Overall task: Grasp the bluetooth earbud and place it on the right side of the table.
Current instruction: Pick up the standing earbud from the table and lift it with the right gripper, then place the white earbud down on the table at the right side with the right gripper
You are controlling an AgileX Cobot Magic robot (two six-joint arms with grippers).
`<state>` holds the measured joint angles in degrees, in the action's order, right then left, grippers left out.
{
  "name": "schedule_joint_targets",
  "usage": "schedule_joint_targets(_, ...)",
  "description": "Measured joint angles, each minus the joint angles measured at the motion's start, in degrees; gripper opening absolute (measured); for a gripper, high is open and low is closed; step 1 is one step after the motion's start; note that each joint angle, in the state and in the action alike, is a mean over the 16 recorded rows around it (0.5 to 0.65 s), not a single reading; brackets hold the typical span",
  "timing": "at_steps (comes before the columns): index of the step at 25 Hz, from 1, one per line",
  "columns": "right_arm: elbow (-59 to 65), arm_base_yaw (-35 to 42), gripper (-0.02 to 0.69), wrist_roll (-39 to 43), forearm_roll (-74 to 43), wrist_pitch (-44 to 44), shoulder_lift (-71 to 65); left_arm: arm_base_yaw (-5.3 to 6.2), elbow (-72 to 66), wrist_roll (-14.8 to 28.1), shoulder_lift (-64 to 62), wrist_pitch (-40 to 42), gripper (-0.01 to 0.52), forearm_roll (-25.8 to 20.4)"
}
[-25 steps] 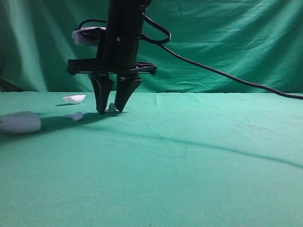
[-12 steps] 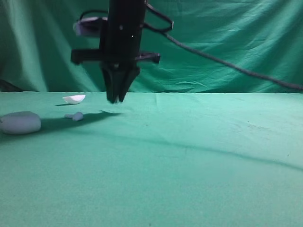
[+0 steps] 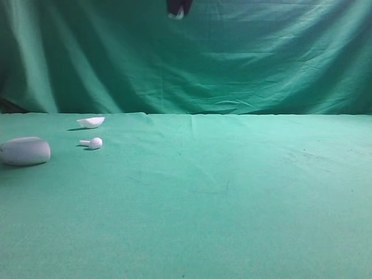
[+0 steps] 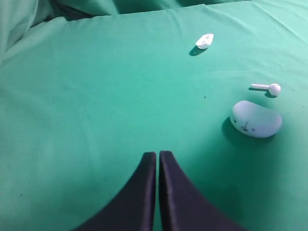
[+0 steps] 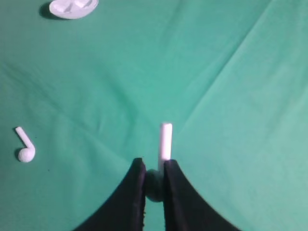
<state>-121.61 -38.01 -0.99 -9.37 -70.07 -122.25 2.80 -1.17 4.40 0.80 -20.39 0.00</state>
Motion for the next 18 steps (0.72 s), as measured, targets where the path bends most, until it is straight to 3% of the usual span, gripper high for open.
schedule_joint_targets(8,19.44,6.66,0.083,3.1,-0.97,2.14,17.22,0.0,0.0,0.0,0.0,0.0,0.0,0.0)
schedule_joint_targets(18,57.34,19.66,0.083,6.81,2.31,21.21,32.24,0.0,0.0,0.0,0.0,0.0,0.0,0.0)
